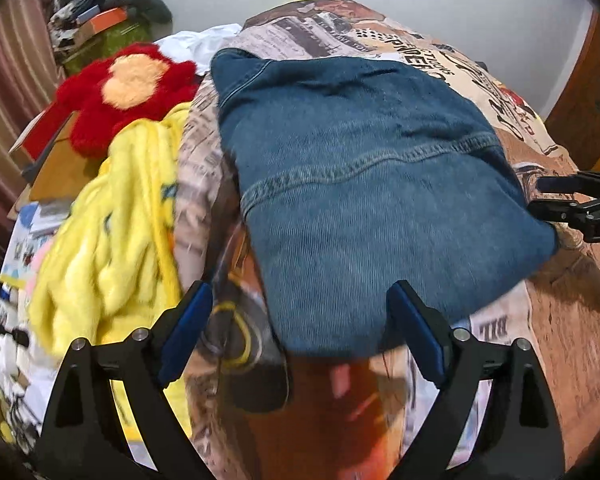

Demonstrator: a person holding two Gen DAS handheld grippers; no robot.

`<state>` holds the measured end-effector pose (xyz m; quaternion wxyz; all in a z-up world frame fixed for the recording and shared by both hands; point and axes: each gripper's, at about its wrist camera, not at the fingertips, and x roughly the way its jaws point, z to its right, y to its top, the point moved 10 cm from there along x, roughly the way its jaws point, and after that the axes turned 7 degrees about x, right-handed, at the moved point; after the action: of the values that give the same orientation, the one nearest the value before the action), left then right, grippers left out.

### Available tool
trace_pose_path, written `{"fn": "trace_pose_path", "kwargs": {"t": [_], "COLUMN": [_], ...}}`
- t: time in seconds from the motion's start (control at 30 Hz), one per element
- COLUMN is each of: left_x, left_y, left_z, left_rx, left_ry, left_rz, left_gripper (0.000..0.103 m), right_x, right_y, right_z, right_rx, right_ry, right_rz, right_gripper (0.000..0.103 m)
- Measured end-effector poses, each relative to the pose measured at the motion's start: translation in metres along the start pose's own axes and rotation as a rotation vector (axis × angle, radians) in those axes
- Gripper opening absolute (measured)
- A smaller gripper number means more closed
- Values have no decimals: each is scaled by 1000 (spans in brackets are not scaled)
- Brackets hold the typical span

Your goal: Fold large clothes

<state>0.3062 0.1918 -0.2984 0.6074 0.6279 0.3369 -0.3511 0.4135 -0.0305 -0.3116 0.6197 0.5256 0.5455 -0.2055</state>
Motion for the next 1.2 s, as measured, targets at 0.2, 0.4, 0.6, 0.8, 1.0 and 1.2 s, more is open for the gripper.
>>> {"fn": "trace_pose_path", "kwargs": {"t": [0.2,0.4,0.6,0.8,1.0,1.2], "left_x": [-42,-132,-230,-304,-344,-352], "left_y": [7,47,73,70,50,32], "left_z": [4,12,27,48,63,68], "left_rx": [-1,-33,-39,-21,-14,-33], "left_ry": [66,80,60,65,86,106], "left_rz": [90,334,587,774,883,890], "left_gripper": [90,90,90,90,90,98], "right_x": [-45,-142,-234,-313,-350,-361], "right_y": [-3,21,34,21,-6,-32], "right_z": [9,-33,-82,-126,-147,-160], "right_rx": [36,49,4,-44,-62,-56], "right_ry": [-29,92,167,211,180,138], "right_rz": [89,347,573,775,901,942], "right_gripper": [73,73,73,73,73,79]}}
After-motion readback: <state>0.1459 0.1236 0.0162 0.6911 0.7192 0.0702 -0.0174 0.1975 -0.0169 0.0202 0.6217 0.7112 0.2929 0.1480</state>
